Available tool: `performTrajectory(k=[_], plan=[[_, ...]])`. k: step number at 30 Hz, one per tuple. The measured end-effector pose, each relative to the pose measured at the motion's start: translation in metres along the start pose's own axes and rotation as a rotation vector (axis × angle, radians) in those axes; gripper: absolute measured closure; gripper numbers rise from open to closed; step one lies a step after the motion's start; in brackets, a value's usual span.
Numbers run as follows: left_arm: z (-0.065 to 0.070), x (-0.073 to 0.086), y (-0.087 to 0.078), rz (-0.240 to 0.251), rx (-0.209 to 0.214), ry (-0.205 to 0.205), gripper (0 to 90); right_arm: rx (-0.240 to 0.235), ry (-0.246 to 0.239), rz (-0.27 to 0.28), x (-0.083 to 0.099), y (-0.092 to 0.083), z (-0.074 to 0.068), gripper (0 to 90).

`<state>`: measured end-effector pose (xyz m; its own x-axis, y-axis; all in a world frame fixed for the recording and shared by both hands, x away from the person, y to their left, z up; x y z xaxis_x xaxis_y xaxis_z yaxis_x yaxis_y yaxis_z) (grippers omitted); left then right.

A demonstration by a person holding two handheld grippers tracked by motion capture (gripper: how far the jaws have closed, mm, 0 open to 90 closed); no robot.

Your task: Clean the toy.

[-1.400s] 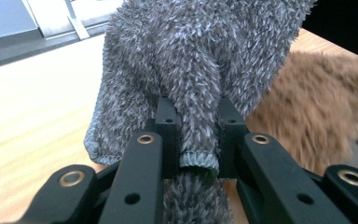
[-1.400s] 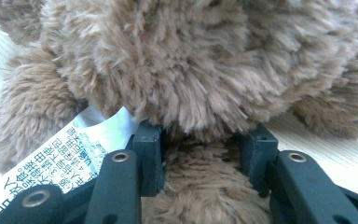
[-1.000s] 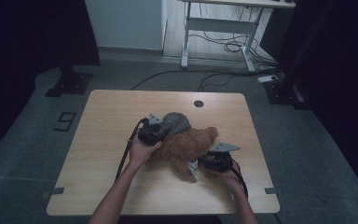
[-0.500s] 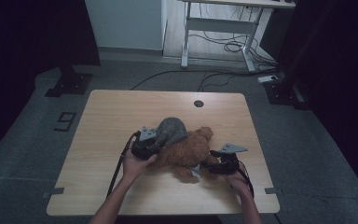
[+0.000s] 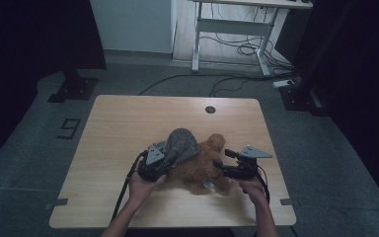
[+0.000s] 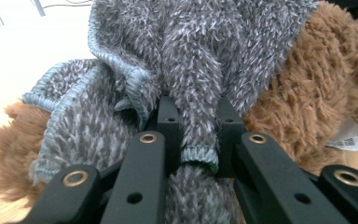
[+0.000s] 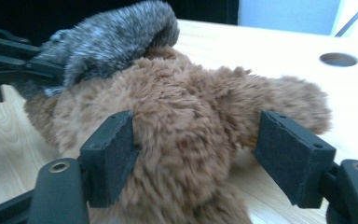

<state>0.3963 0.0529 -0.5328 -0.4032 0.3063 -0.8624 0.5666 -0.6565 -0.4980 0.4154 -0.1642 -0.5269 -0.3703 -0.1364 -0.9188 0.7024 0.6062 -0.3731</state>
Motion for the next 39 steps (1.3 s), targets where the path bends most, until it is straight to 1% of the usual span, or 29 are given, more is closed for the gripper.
performTrajectory(k=[2,3,5,7,11,12,13,18,19,20,21,23,24,25,26,27,28,29,30,31,32,33,34,35,36,37,38,39], plan=[[0.001,0.001,-0.001,0.001,-0.001,0.003,77.5,-0.015,0.031,-0.013,0.003,0.010,-0.002,27.6],[0.002,0.002,-0.002,0.005,0.001,0.001,77.4,-0.028,0.047,-0.020,0.004,0.011,-0.003,28.3],[0.003,0.003,-0.003,0.009,0.005,0.001,77.4,-0.063,0.062,-0.031,0.007,0.011,-0.005,31.2],[0.005,0.004,-0.005,0.010,0.008,0.006,77.4,-0.097,0.061,-0.048,0.011,0.009,-0.009,32.5],[0.009,0.007,-0.008,0.014,0.011,0.006,77.3,-0.130,0.042,-0.079,0.015,0.009,-0.017,32.1],[0.009,0.007,-0.008,0.014,0.011,0.006,77.3,-0.130,0.042,-0.079,0.015,0.009,-0.017,32.1],[0.009,0.008,-0.008,0.016,0.011,0.005,77.4,-0.136,0.024,-0.098,0.018,0.012,-0.024,32.0],[0.011,0.006,-0.011,0.012,0.025,-0.013,76.8,-0.102,0.016,-0.098,0.026,0.016,-0.025,46.8],[0.013,0.000,-0.012,0.003,0.032,-0.020,76.3,-0.100,0.008,-0.093,0.027,0.015,-0.026,49.0],[0.013,0.000,-0.012,0.003,0.032,-0.020,75.9,-0.096,-0.001,-0.090,0.027,0.015,-0.026,49.0],[0.018,-0.010,-0.013,-0.020,0.045,-0.006,75.8,-0.092,-0.013,-0.089,0.028,0.014,-0.026,51.7],[0.026,-0.021,-0.011,-0.024,0.067,0.002,75.9,-0.091,-0.018,-0.087,0.028,0.013,-0.026,52.8],[0.026,-0.021,-0.011,-0.024,0.067,0.002,75.9,-0.091,-0.018,-0.087,0.028,0.013,-0.026,52.8],[0.033,-0.029,-0.007,-0.024,0.084,0.009,76.0,-0.091,-0.020,-0.079,0.029,0.013,-0.026,53.4],[0.047,-0.042,0.003,-0.019,0.116,0.022,76.0,-0.090,-0.024,-0.077,0.029,0.013,-0.027,53.5],[0.056,-0.049,0.011,-0.019,0.138,0.027,75.9,-0.086,-0.033,-0.074,0.029,0.013,-0.027,53.7],[0.056,-0.049,0.011,-0.019,0.138,0.027,75.9,-0.083,-0.042,-0.070,0.029,0.012,-0.027,54.0],[0.065,-0.053,0.019,-0.026,0.155,0.037,75.9,-0.083,-0.042,-0.070,0.029,0.012,-0.027,54.0],[0.074,-0.056,0.029,-0.040,0.168,0.049,75.9,-0.076,-0.057,-0.066,0.029,0.012,-0.028,54.3],[0.083,-0.057,0.038,-0.055,0.181,0.060,75.9,-0.071,-0.071,-0.063,0.029,0.011,-0.028,54.5],[0.091,-0.056,0.047,-0.081,0.185,0.079,75.9,-0.065,-0.091,-0.057,0.029,0.010,-0.029,54.9],[0.096,-0.049,0.062,-0.117,0.160,0.116,75.9,-0.063,-0.097,-0.059,0.030,0.009,-0.029,55.3],[0.096,-0.049,0.062,-0.117,0.160,0.116,76.0,-0.054,-0.102,-0.064,0.031,0.009,-0.028,55.7],[0.094,-0.045,0.065,-0.099,0.174,0.089,76.1,-0.046,-0.103,-0.069,0.032,0.009,-0.026,56.0],[0.094,-0.045,0.065,-0.099,0.174,0.089,76.3,-0.046,-0.103,-0.069,0.032,0.009,-0.026,56.0],[0.087,-0.044,0.062,-0.090,0.204,0.047,76.5,-0.057,-0.091,-0.060,0.032,0.009,-0.026,56.5],[0.087,-0.044,0.062,-0.090,0.204,0.047,76.6,-0.057,-0.091,-0.060,0.032,0.009,-0.026,56.5],[0.081,-0.043,0.059,-0.088,0.209,0.026,76.6,-0.057,-0.091,-0.058,0.032,0.010,-0.026,56.6]])
Point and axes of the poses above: each handheld gripper's, and its own axes: y roughly forward along the jaws, x roughly out of its underside, z roughly to its right, the point moved 9 cm from there along y, roughly forward along the jaws, and after that the axes turned 7 degrees about x, right-handed, at the moved point
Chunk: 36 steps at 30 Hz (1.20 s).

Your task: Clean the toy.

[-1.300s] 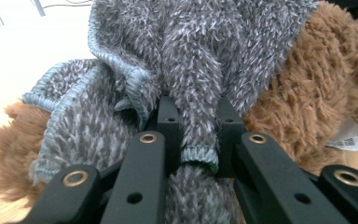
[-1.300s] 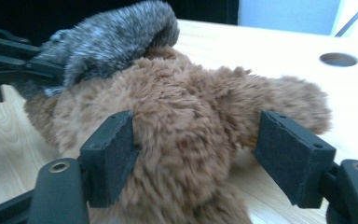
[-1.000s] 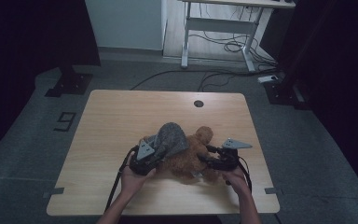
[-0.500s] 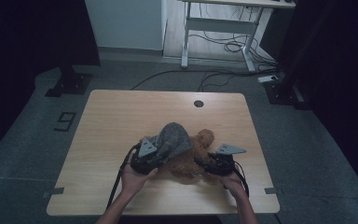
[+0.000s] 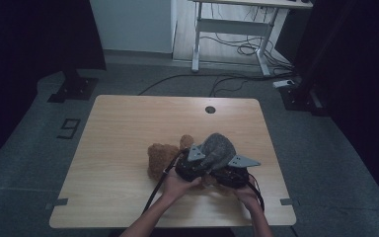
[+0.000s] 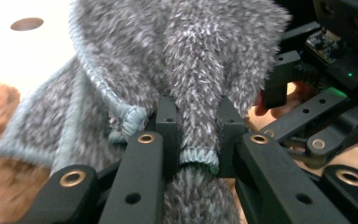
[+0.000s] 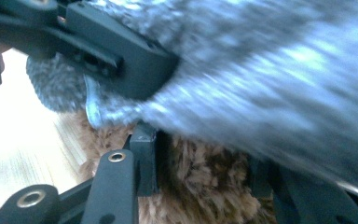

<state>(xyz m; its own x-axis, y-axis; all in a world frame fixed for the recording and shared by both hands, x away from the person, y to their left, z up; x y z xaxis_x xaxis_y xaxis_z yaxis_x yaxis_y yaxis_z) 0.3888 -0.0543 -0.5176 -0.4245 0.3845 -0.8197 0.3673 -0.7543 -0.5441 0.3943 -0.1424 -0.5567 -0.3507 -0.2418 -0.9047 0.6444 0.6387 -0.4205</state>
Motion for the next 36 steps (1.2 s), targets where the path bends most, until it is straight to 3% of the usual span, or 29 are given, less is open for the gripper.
performTrajectory(k=[4,7,8,9,10,11,12,14,17,18,19,20,23,28,30,31,34,35,36], plan=[[-0.020,0.003,-0.019,-0.004,-0.079,0.007,76.8,0.007,0.010,0.009,-0.002,0.001,0.001,56.9],[-0.030,0.005,-0.028,-0.008,-0.113,0.006,76.7,0.005,0.011,0.009,-0.002,0.001,0.001,56.9],[-0.042,0.008,-0.039,-0.008,-0.140,-0.010,76.6,0.004,0.010,0.011,-0.002,0.001,0.001,56.9],[-0.042,0.008,-0.039,-0.008,-0.140,-0.010,76.6,0.004,0.010,0.011,-0.002,0.001,0.001,56.9],[-0.054,0.012,-0.051,-0.006,-0.170,-0.024,76.6,0.004,0.011,0.012,-0.002,0.001,0.001,56.9],[-0.054,0.012,-0.051,-0.006,-0.170,-0.024,76.6,0.003,0.012,0.012,-0.002,0.001,0.001,56.9],[-0.067,0.019,-0.066,0.008,-0.189,-0.049,76.6,0.001,0.012,0.010,-0.001,0.001,0.001,57.0],[-0.080,0.024,-0.085,0.037,-0.210,-0.076,76.6,0.000,0.012,0.011,-0.001,0.001,0.001,57.0],[-0.090,0.029,-0.099,0.049,-0.235,-0.096,76.6,0.000,0.011,0.011,-0.001,0.000,0.001,57.0],[-0.102,0.039,-0.112,0.052,-0.263,-0.124,76.6,-0.001,0.014,0.012,-0.001,0.000,0.001,57.0],[-0.102,0.039,-0.112,0.052,-0.263,-0.124,76.6,-0.001,0.014,0.012,-0.001,0.000,0.001,57.0],[-0.113,0.054,-0.120,0.045,-0.284,-0.152,76.6,0.000,0.013,0.011,-0.001,0.000,0.001,57.0],[-0.123,0.078,-0.122,0.018,-0.294,-0.197,76.6,-0.001,0.016,0.013,-0.001,0.001,0.001,56.9],[-0.129,0.109,-0.109,-0.018,-0.260,-0.266,76.8,-0.004,0.022,0.015,-0.001,0.001,0.002,57.0],[-0.129,0.112,-0.107,-0.021,-0.256,-0.269,76.8,-0.004,0.024,0.015,-0.001,0.001,0.002,57.0],[-0.127,0.106,-0.111,0.001,-0.255,-0.267,76.9,-0.004,0.026,0.015,-0.001,0.001,0.002,57.0],[-0.118,0.078,-0.126,0.069,-0.251,-0.227,77.0,-0.003,0.026,0.014,0.000,0.000,0.004,56.9],[-0.118,0.078,-0.126,0.069,-0.251,-0.227,77.0,-0.003,0.026,0.014,0.000,0.000,0.004,56.9],[-0.107,0.057,-0.130,0.099,-0.236,-0.184,77.0,-0.003,0.026,0.015,0.000,0.000,0.004,56.9]])
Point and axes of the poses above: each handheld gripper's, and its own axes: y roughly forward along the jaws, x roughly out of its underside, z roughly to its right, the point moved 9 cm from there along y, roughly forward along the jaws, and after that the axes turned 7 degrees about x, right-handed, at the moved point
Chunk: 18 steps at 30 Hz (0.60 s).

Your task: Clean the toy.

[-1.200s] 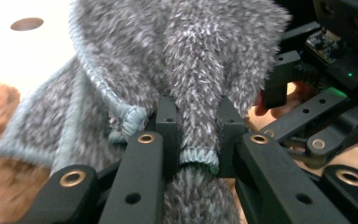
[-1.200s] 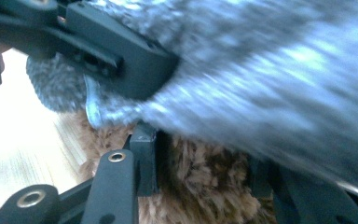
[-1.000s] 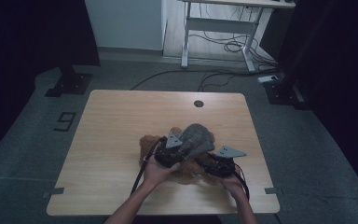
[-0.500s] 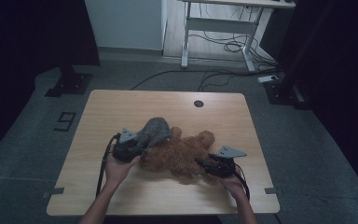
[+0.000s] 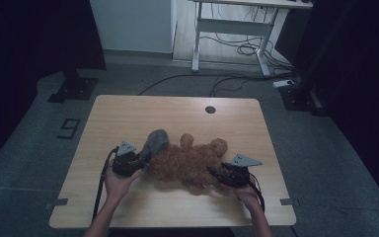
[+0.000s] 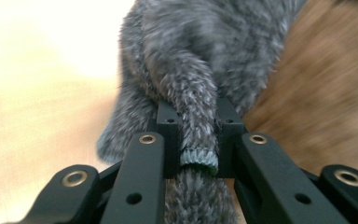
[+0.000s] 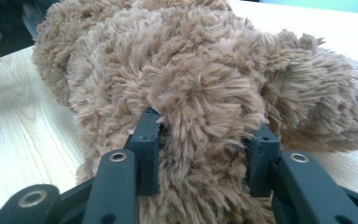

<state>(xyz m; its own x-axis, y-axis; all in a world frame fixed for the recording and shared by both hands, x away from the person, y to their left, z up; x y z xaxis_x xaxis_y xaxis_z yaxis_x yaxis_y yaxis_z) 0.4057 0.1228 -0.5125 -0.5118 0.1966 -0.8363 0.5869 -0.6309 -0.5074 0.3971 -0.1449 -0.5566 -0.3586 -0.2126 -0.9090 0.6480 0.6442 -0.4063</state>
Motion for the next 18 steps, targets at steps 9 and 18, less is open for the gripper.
performTrajectory(k=[9,18], plan=[[0.094,-0.062,0.053,-0.013,0.130,0.181,76.9,0.005,-0.011,0.001,-0.001,0.000,-0.002,56.9],[0.140,-0.062,0.140,-0.194,0.114,0.281,76.8,0.007,-0.017,0.000,0.000,0.000,-0.002,56.9]])
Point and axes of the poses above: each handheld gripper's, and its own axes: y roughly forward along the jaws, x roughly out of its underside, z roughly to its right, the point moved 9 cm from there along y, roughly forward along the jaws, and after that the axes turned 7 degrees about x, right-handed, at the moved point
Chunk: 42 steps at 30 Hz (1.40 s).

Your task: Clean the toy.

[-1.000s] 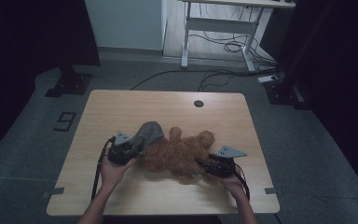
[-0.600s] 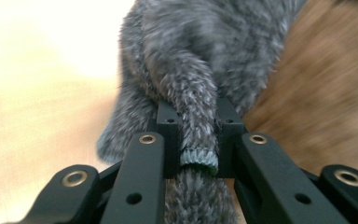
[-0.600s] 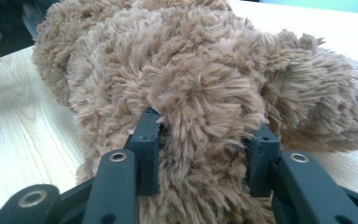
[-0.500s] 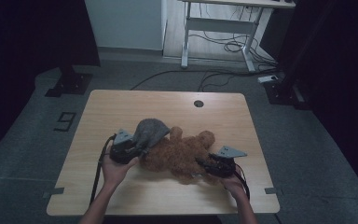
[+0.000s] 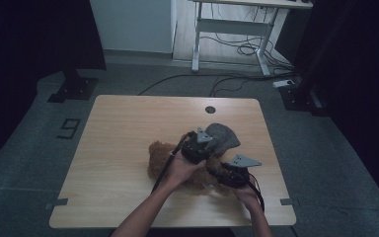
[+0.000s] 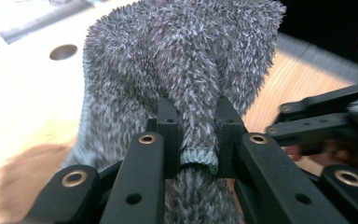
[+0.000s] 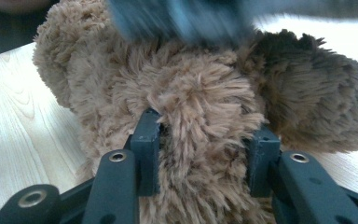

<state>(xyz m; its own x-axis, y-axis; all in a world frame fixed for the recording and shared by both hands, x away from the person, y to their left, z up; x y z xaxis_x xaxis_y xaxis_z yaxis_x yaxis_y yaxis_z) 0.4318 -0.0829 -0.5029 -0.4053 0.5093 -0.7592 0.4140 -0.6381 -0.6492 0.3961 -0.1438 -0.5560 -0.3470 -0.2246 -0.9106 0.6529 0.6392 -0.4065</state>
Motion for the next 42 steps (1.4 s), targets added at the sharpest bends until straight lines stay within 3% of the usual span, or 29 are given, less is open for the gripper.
performTrajectory(k=[2,5,7,10,12,15,18,19,20,21,25,27,30,33,37,40,42], plan=[[-0.001,0.008,0.012,-0.023,-0.027,0.020,76.7,0.008,0.000,-0.007,0.001,0.000,0.000,57.0],[-0.005,0.012,0.007,0.005,-0.006,-0.018,76.7,0.014,0.004,-0.017,0.002,0.002,0.001,57.3],[-0.006,0.012,0.005,0.006,-0.005,-0.019,76.7,0.013,-0.003,-0.016,0.001,0.002,0.000,57.6],[-0.027,0.020,-0.017,-0.018,-0.090,-0.010,76.8,0.018,-0.004,-0.016,0.001,0.002,-0.001,57.8],[-0.042,0.030,-0.027,-0.036,-0.128,-0.030,76.9,0.017,0.002,-0.015,0.001,0.002,0.000,57.8],[-0.059,0.044,-0.045,-0.006,-0.133,-0.081,76.8,0.015,0.006,-0.011,0.001,0.002,0.000,58.0],[-0.072,0.052,-0.069,0.019,-0.173,-0.092,76.8,0.018,0.009,-0.011,0.001,0.003,0.000,58.1],[-0.072,0.052,-0.069,0.019,-0.173,-0.092,76.8,0.018,0.009,-0.011,0.001,0.003,0.000,58.1],[-0.080,0.059,-0.081,0.019,-0.195,-0.104,76.9,0.018,0.011,-0.010,0.001,0.002,0.001,58.0],[-0.080,0.059,-0.081,0.019,-0.195,-0.104,76.9,0.018,0.011,-0.010,0.001,0.002,0.001,58.0],[-0.103,0.088,-0.106,0.027,-0.227,-0.159,76.8,0.018,0.010,-0.010,0.001,0.002,0.000,58.1],[-0.105,0.092,-0.110,0.030,-0.235,-0.164,76.8,0.017,0.010,-0.009,0.001,0.002,0.000,58.1],[-0.112,0.112,-0.121,0.034,-0.257,-0.187,76.8,0.017,0.012,-0.009,0.001,0.002,0.000,58.1],[-0.114,0.127,-0.121,0.027,-0.251,-0.213,76.9,0.018,0.014,-0.010,0.001,0.002,0.001,58.1],[-0.119,0.163,-0.107,-0.008,-0.208,-0.302,76.9,0.021,0.017,-0.010,0.001,0.002,0.001,58.1],[-0.118,0.175,-0.097,-0.020,-0.176,-0.332,76.8,0.020,0.018,-0.009,0.001,0.002,0.001,58.1],[-0.117,0.175,-0.096,-0.015,-0.169,-0.339,76.9,0.020,0.021,-0.008,0.001,0.003,0.001,58.2]])
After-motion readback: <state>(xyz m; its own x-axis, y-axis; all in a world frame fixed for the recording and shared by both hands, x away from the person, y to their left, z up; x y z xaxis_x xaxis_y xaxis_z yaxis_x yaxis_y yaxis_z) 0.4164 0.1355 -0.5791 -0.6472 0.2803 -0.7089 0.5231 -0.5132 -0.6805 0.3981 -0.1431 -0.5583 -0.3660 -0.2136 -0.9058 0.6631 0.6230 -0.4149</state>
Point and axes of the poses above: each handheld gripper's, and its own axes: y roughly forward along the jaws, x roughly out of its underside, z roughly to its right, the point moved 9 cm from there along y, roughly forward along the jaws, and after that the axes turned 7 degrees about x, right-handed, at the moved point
